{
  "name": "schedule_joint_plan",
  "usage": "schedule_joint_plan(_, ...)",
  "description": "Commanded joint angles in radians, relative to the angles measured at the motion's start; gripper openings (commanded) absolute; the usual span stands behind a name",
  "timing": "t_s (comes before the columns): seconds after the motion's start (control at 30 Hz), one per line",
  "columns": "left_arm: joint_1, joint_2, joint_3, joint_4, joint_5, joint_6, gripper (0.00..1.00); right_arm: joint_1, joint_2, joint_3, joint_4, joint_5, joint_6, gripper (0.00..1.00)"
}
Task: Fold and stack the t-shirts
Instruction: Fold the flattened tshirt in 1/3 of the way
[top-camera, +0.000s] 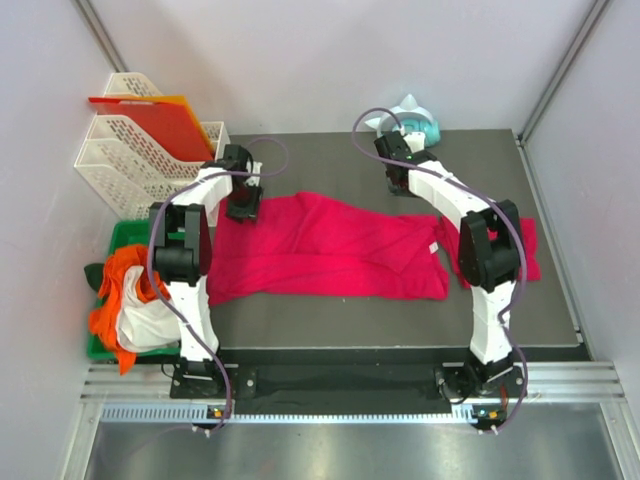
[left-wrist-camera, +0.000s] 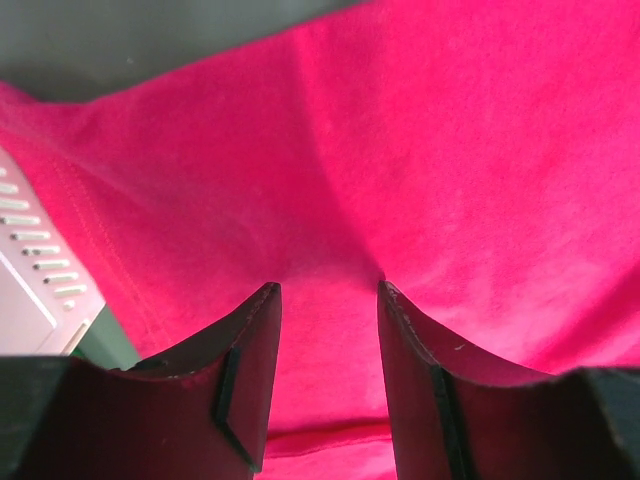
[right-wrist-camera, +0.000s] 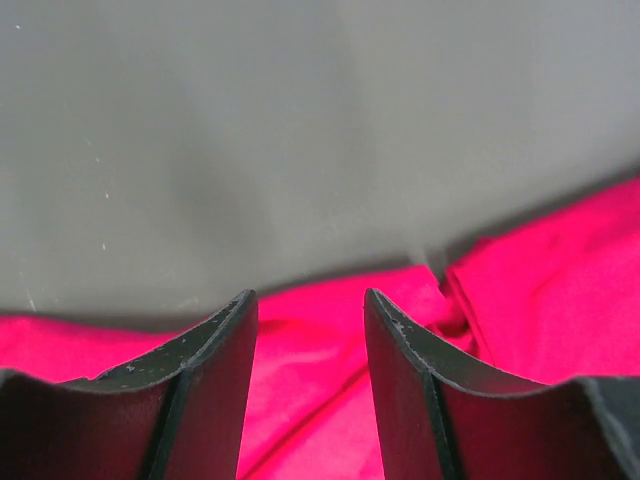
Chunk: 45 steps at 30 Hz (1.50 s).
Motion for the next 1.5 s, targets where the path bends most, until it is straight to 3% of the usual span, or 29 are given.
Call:
schedule_joint_plan(0.0,0.005,0.005,0.033,0.013,0.023,-0.037,0.48,-0.034,0.044,0.042,0.021,-0.058,-0.012,0.47)
schedule_joint_plan(0.57,0.004,-0.026,-0.03,0.01,0.035,-0.046,0.48,-0.053,0.062,-0.114,0.093,-0.195,0.041,0.47)
schedule_joint_plan(0.87,0.004,-0.026,-0.043,0.003,0.04,-0.055,0.47,-0.053,0.107,-0.101,0.083,-0.201,0.038,0.48)
schedule_joint_plan(0.97,0.004,-0.033,-0.052,0.002,0.035,-0.055,0.47,-0.051,0.116,-0.105,0.07,-0.214,0.043,0.37)
schedule_joint_plan(1.0,0.004,-0.036,-0.056,0.002,0.033,-0.052,0.47,-0.05,0.11,-0.116,0.081,-0.221,0.044,0.21)
schedule_joint_plan(1.07,0.004,-0.045,-0.066,0.002,0.029,-0.047,0.47,-0.048,0.095,-0.154,0.102,-0.236,0.044,0.09)
schedule_joint_plan(1.3,0.004,-0.056,-0.086,0.003,0.038,-0.046,0.46,-0.042,0.023,-0.233,0.152,-0.207,0.046,0.0)
schedule_joint_plan(1.47,0.004,-0.061,-0.095,0.003,0.046,-0.054,0.45,-0.036,-0.031,-0.248,0.15,-0.181,0.047,0.0)
